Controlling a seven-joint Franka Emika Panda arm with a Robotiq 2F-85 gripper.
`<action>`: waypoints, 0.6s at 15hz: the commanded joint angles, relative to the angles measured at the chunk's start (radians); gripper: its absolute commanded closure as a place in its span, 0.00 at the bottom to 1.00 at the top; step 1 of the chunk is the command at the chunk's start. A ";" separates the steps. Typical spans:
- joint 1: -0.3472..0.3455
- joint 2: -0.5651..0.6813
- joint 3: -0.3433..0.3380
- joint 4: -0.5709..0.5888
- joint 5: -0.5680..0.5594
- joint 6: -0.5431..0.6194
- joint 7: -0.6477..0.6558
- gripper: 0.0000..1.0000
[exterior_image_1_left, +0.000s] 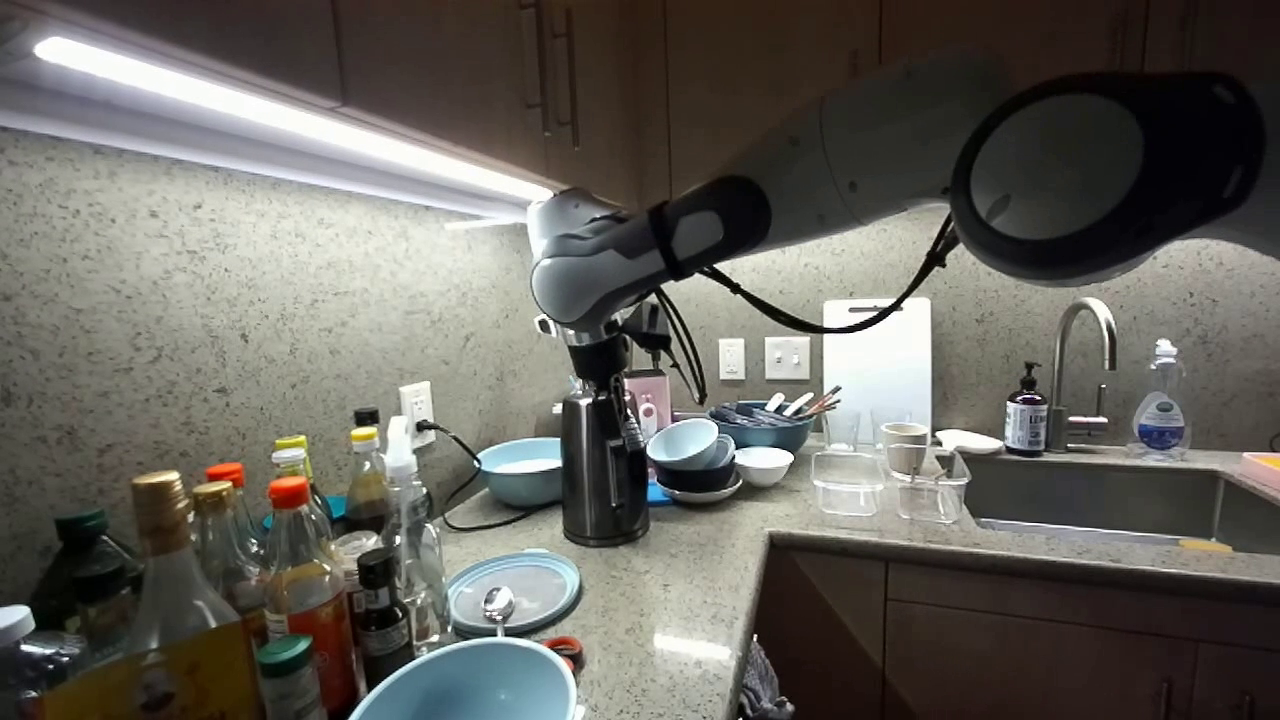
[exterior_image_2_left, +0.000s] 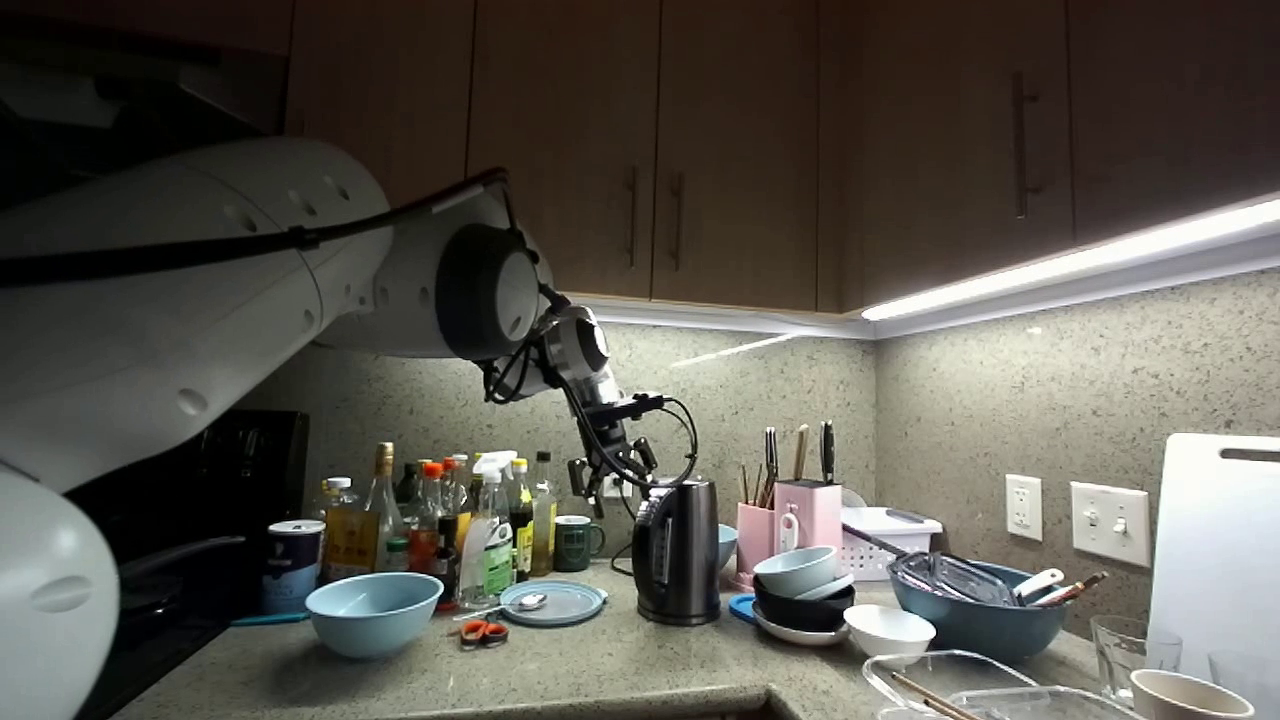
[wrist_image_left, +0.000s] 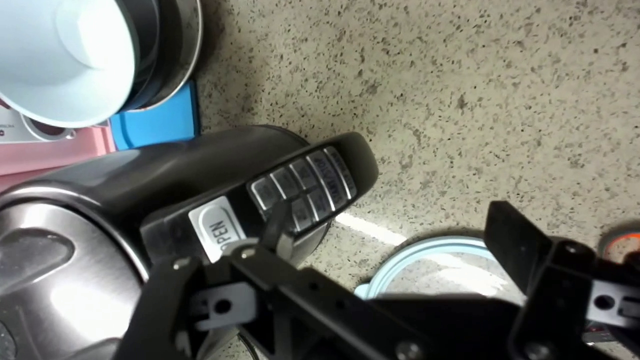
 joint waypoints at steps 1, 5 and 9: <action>0.001 0.004 0.000 0.007 0.000 0.000 0.000 0.00; 0.023 -0.059 -0.018 -0.056 -0.135 0.029 -0.148 0.00; 0.029 -0.020 -0.011 0.009 -0.188 0.016 -0.162 0.00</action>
